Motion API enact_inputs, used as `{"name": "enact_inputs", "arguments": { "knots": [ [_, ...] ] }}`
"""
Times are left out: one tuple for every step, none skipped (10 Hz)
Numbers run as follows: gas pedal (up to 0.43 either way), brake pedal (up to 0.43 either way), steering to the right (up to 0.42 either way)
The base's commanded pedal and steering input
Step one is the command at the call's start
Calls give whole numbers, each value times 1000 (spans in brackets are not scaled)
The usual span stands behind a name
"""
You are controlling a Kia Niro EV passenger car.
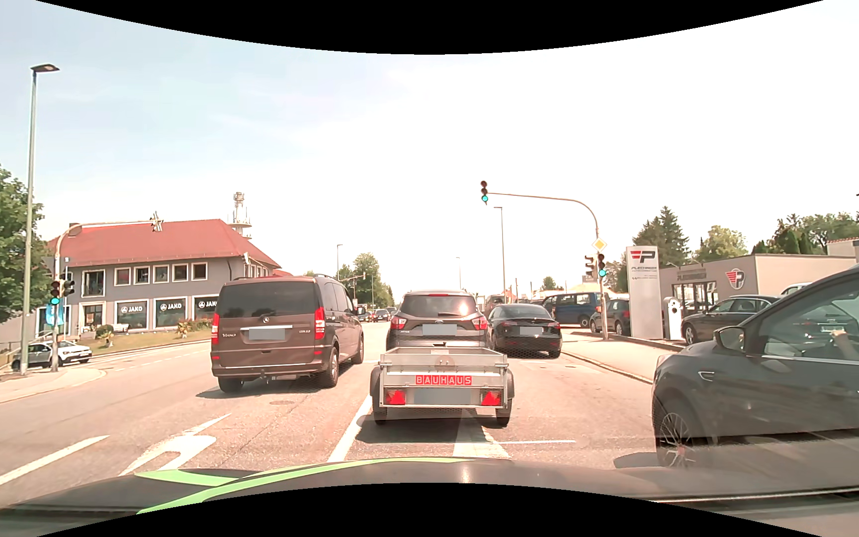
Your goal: Follow the waypoints while adhering to traffic rules and regulations
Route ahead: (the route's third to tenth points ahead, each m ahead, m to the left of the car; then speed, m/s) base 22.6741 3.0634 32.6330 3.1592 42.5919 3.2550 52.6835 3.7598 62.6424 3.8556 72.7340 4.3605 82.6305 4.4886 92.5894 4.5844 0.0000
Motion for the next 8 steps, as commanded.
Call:
{"name": "enact_inputs", "arguments": {
  "knots": [
    [0,0,4],
    [0,0,5],
    [47,0,4],
    [79,0,4],
    [79,0,5],
    [110,0,4],
    [169,0,5],
    [169,0,4]
  ]
}}
